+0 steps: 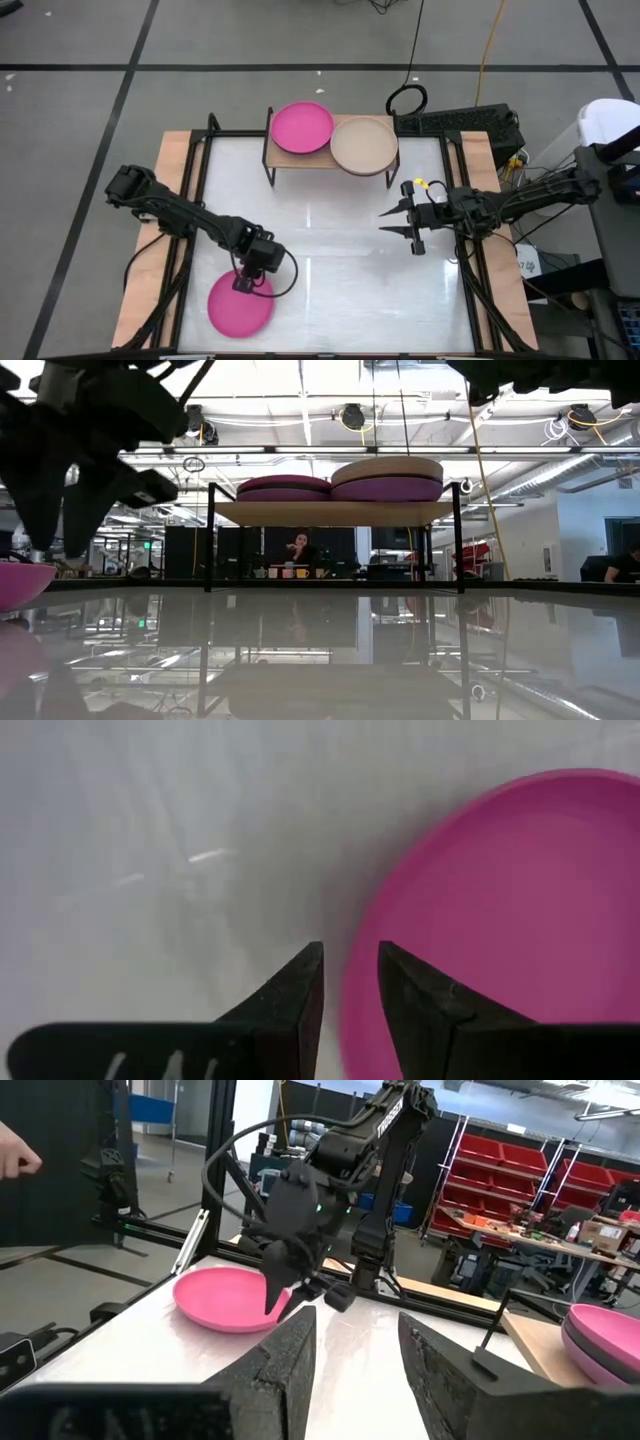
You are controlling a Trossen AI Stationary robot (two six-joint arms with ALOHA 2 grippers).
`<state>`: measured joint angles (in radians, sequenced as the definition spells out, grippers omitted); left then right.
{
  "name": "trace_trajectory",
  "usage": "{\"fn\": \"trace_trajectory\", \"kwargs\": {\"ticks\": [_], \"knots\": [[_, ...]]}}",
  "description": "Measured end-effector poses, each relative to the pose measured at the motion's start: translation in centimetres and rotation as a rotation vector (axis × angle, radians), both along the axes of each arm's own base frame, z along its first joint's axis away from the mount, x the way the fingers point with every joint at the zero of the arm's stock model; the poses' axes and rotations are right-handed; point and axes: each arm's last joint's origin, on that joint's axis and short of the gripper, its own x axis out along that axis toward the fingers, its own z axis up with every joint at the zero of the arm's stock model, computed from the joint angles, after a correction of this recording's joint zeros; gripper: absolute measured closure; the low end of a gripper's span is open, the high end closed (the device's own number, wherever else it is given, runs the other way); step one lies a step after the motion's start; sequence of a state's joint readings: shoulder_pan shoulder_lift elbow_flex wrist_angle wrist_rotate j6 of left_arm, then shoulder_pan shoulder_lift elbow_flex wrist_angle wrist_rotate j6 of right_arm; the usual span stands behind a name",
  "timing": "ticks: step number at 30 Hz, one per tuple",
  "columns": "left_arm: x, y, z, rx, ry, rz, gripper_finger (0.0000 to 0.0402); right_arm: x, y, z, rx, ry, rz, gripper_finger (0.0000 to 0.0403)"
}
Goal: Place and stack plates onto a shelf
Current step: Stack the pink plate on top of the pink plate on the shelf
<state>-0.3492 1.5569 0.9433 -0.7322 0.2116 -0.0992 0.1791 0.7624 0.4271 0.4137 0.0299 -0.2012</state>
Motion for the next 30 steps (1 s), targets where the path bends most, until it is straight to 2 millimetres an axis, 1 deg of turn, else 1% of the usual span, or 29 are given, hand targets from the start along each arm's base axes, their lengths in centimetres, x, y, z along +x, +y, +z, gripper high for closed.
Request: {"fn": "trace_trajectory", "kwargs": {"ticks": [2,7,16,20,24,30], "knots": [[0.0,-0.1,-0.4,-0.013,0.021,0.003,0.0300,0.0,0.0,0.0,0.006,0.000,0.000,0.0277],[0.1,-0.3,-0.8,-0.024,0.033,-0.007,0.0300,0.0,0.0,0.0,0.010,0.001,0.000,0.0277],[0.3,-0.4,-0.8,-0.034,0.005,-0.042,0.0300,0.0,0.0,0.0,0.017,0.003,0.000,0.0277],[0.0,-0.3,-1.9,-0.050,-0.024,-0.038,0.0300,0.0,0.0,-0.1,0.016,0.009,0.000,0.0277],[-0.5,-0.2,-2.9,-0.061,-0.002,0.002,0.0300,0.0,0.0,-0.1,0.023,0.011,0.000,0.0277],[-0.7,-0.1,-3.1,-0.055,0.000,-0.007,0.0304,0.0,0.0,-0.1,0.024,0.011,-0.001,0.0277]]}}
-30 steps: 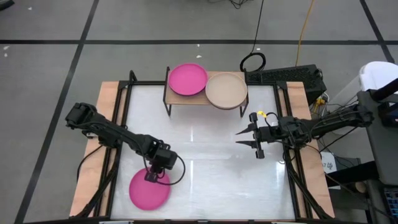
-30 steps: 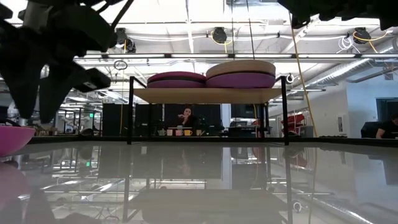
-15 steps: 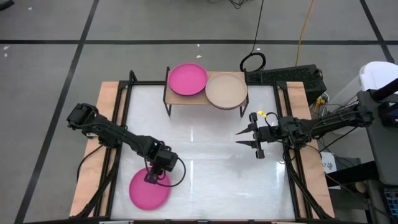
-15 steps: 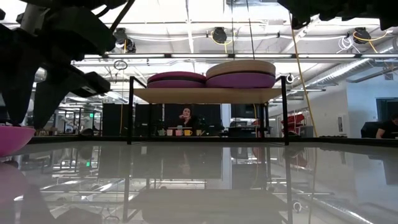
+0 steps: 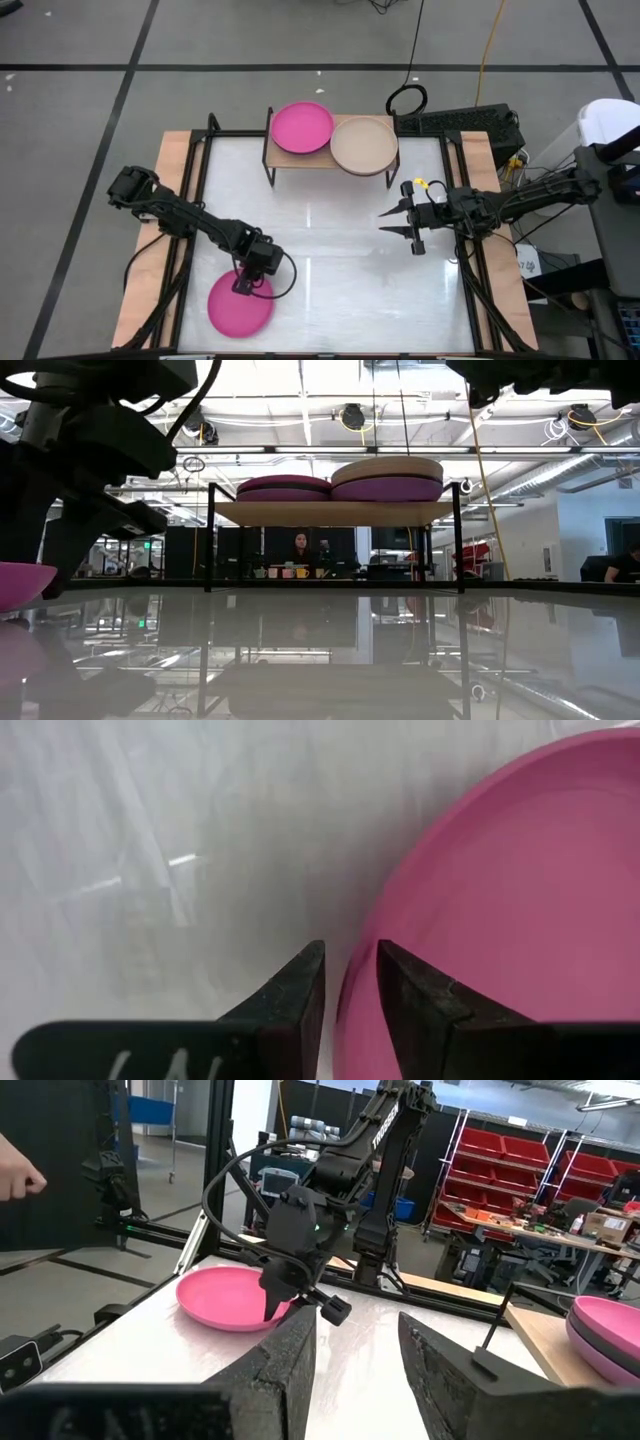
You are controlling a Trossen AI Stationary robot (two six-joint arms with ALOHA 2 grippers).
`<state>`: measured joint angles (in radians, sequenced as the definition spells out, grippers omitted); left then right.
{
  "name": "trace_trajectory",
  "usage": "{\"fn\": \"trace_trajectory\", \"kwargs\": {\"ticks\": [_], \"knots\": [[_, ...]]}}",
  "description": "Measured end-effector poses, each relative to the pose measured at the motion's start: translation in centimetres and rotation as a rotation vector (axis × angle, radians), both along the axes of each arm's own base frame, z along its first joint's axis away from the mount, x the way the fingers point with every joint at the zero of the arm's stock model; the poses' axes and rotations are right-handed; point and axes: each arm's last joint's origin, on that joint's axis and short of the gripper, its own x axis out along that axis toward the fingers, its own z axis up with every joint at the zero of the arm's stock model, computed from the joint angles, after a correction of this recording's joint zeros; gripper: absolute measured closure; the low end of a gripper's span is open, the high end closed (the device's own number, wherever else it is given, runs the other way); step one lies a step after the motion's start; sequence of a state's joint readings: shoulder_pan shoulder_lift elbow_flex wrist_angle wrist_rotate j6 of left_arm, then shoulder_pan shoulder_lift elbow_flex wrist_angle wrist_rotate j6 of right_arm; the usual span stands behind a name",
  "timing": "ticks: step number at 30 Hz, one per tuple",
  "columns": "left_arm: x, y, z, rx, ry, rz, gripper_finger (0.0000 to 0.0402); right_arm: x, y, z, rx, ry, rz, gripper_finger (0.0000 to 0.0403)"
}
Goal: Place and stack plates onto a shelf
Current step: Stack the pink plate on top of the pink plate on the shelf
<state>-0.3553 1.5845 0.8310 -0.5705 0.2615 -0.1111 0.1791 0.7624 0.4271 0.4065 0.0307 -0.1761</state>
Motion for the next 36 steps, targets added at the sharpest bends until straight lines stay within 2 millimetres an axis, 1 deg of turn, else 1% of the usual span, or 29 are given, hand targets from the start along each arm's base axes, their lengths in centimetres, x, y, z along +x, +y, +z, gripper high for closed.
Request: {"fn": "trace_trajectory", "kwargs": {"ticks": [3,8,12,16,18,21,26,27,29,32,36], "knots": [[0.0,0.0,0.0,0.002,-0.004,-0.013,0.0326,0.0,0.0,0.0,0.000,0.000,0.000,0.0277],[0.0,0.0,0.1,-0.011,-0.006,-0.024,0.0387,0.0,0.0,0.0,0.006,0.001,-0.001,0.0277],[0.3,0.3,0.4,-0.012,-0.014,-0.010,0.0392,0.0,0.0,0.0,0.007,0.001,-0.002,0.0277],[1.1,1.2,2.4,-0.005,-0.097,0.014,0.0392,0.0,0.0,0.0,0.006,0.001,-0.002,0.0277],[1.3,1.9,4.1,0.009,-0.136,0.028,0.0392,0.0,0.0,0.0,0.006,0.000,-0.002,0.0277],[1.5,3.2,7.1,0.046,-0.230,0.047,0.0392,0.0,0.0,0.0,0.005,0.001,-0.002,0.0277],[1.3,6.4,12.8,0.161,-0.424,0.119,0.0392,0.0,0.0,0.0,-0.002,0.004,-0.002,0.0277],[1.3,7.3,13.9,0.197,-0.460,0.161,0.0392,0.0,0.0,-0.1,-0.007,0.004,-0.002,0.0277],[1.2,9.5,16.4,0.272,-0.542,0.297,0.0392,0.0,0.0,-0.1,-0.021,0.007,-0.002,0.0277],[1.1,13.3,19.8,0.327,-0.640,0.480,0.0392,0.0,0.0,-0.2,-0.025,0.015,-0.001,0.0277],[0.5,18.5,23.2,0.404,-0.741,0.667,0.0392,0.0,0.0,-0.3,-0.037,0.030,-0.005,0.0277]]}}
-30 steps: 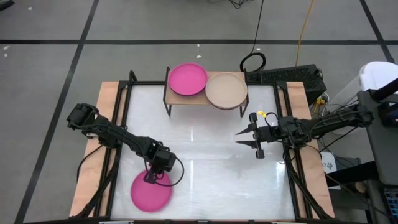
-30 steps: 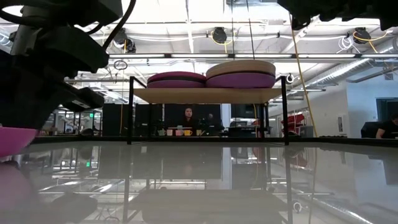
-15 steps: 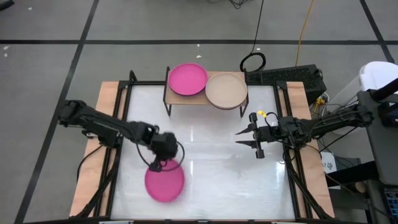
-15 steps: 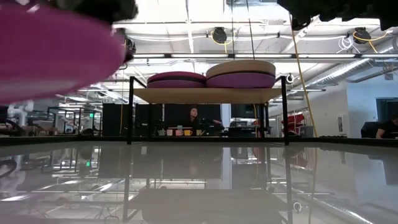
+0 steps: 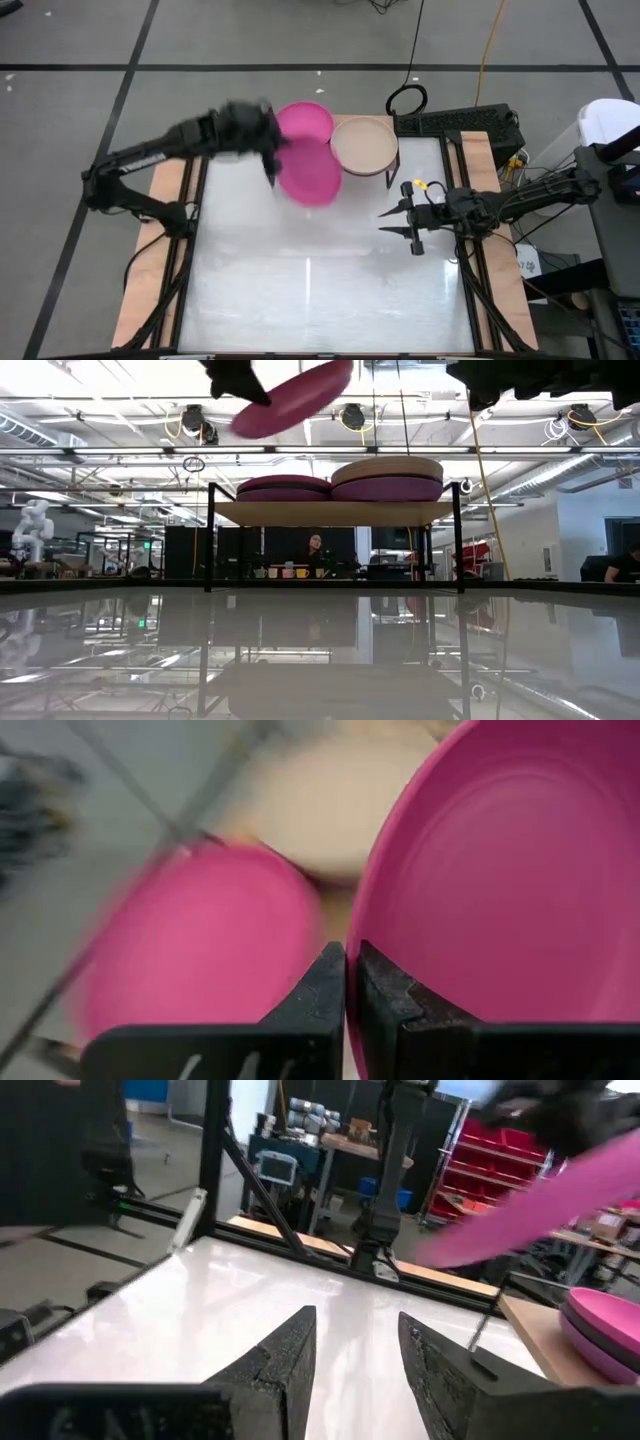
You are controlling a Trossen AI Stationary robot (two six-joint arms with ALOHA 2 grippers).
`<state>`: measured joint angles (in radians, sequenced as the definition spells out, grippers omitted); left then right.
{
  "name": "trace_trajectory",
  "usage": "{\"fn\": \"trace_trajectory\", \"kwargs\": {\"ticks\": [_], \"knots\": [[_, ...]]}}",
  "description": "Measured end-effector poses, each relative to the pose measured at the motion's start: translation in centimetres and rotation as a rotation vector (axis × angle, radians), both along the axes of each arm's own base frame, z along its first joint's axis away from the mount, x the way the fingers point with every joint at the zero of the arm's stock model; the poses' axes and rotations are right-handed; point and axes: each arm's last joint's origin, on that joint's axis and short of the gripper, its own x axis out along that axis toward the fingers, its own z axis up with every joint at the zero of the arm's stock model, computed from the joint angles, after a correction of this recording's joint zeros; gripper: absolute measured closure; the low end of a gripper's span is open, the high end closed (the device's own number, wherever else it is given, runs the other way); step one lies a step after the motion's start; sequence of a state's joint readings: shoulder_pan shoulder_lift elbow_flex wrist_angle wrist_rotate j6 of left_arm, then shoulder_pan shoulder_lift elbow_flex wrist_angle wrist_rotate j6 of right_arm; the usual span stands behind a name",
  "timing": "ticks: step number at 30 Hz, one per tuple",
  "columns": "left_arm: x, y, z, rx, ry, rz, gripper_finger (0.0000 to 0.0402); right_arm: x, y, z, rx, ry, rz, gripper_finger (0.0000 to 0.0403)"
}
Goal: Place and stack plates onto a shelf
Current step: Stack the pink plate on top of the pink plate on the shelf
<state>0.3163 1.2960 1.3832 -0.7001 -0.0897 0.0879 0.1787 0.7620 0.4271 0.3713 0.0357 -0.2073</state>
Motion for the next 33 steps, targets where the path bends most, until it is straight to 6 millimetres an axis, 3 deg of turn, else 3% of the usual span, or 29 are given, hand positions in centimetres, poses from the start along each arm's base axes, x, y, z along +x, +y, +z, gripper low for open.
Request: {"fn": "trace_trajectory", "kwargs": {"ticks": [2,6,11,14,21,33], "knots": [[-0.5,2.7,1.4,0.024,-0.062,0.079,0.0392,0.0,-0.1,-0.1,-0.014,0.008,-0.019,0.0277],[-1.6,8.0,2.0,-0.010,-0.125,0.184,0.0392,0.0,-0.1,-0.1,-0.020,0.007,-0.021,0.0277],[-2.6,13.5,0.6,-0.132,-0.192,0.249,0.0392,0.0,-0.1,-0.1,-0.001,0.008,-0.021,0.0277],[-3.2,15.7,-0.5,-0.195,-0.203,0.295,0.0392,0.0,-0.1,0.0,0.003,0.005,-0.021,0.0277],[-3.2,17.8,-2.7,-0.278,-0.167,0.328,0.0392,0.0,-0.1,0.0,0.012,-0.004,-0.021,0.0277],[-3.5,18.3,-4.1,-0.331,-0.088,0.346,0.0391,0.0,-0.1,0.1,0.030,-0.002,-0.022,0.0277]]}}
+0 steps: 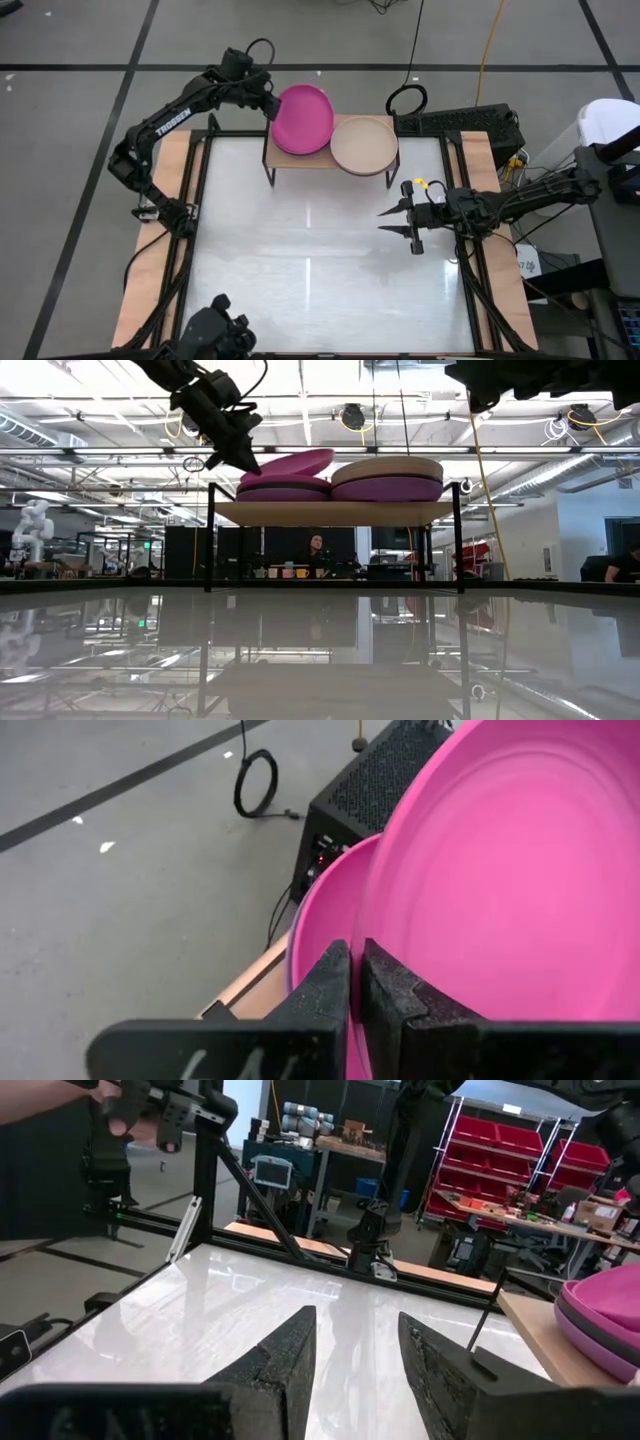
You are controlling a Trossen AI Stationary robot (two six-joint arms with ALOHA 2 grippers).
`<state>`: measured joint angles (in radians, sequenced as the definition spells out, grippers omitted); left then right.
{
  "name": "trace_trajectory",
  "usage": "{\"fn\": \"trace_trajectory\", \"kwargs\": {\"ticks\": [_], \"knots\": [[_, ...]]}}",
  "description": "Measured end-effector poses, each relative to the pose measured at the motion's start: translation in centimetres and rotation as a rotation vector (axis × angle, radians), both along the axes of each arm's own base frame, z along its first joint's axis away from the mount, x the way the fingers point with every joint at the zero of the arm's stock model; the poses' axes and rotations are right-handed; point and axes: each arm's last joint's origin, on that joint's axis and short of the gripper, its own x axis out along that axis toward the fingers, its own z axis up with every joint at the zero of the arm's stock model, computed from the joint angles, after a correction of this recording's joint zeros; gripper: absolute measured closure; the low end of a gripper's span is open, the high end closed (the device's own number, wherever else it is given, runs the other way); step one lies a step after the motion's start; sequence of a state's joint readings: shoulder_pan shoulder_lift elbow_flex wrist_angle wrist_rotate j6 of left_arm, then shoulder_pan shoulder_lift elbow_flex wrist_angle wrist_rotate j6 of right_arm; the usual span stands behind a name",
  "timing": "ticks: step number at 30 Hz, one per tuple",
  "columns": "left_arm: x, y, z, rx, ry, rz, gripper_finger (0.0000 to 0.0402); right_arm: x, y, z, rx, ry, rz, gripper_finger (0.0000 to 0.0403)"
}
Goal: Place and stack plates onto a shelf
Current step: Stack the pink plate on top of the pink plate on the shelf, then return to Home Position
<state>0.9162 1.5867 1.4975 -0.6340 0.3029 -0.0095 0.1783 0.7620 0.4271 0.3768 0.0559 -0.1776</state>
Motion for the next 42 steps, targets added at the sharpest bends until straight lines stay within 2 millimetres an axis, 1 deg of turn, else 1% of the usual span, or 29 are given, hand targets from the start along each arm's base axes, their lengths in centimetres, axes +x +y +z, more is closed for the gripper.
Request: {"fn": "trace_trajectory", "kwargs": {"ticks": [2,8,13,17,21,23,27,31,33,36,39,42], "knots": [[-0.1,0.1,0.0,-0.003,0.000,0.008,0.0380,0.0,0.0,0.0,0.002,0.000,0.000,0.0277],[-0.2,0.1,-0.1,0.005,0.020,0.009,0.0322,0.0,0.0,0.0,0.007,0.001,0.000,0.0277],[-0.2,0.1,-0.1,0.006,0.020,0.006,0.0284,0.0,0.0,0.0,0.008,0.002,0.000,0.0277],[-0.3,-0.2,0.2,0.003,0.008,-0.008,0.0271,0.0,0.0,0.0,0.009,0.002,0.000,0.0277],[-0.7,-1.0,1.8,0.053,-0.064,-0.069,0.0269,0.0,0.0,0.0,0.009,0.002,0.000,0.0277],[-1.2,-1.9,3.3,0.117,-0.096,-0.109,0.0269,0.0,0.0,0.0,0.009,0.002,0.000,0.0277],[-1.9,-4.8,6.0,0.241,-0.138,-0.184,0.0272,-0.1,0.0,0.0,0.035,0.006,-0.001,0.0277],[-2.2,-8.4,7.7,0.357,-0.201,-0.265,0.0300,-0.6,-0.1,0.3,0.039,0.001,-0.001,0.0277],[-2.5,-10.1,7.9,0.406,-0.219,-0.287,0.0317,-1.1,-0.2,0.4,0.039,0.000,-0.001,0.0277],[-2.9,-12.2,7.5,0.469,-0.278,-0.312,0.0335,-1.9,-0.3,0.8,0.048,-0.006,-0.001,0.0277],[-3.8,-14.1,6.4,0.506,-0.347,-0.331,0.0350,-2.9,-0.5,1.1,0.065,-0.015,-0.001,0.0277],[-4.4,-15.7,4.8,0.543,-0.417,-0.360,0.0367,-3.9,-0.7,1.2,0.065,-0.015,-0.002,0.0277]]}}
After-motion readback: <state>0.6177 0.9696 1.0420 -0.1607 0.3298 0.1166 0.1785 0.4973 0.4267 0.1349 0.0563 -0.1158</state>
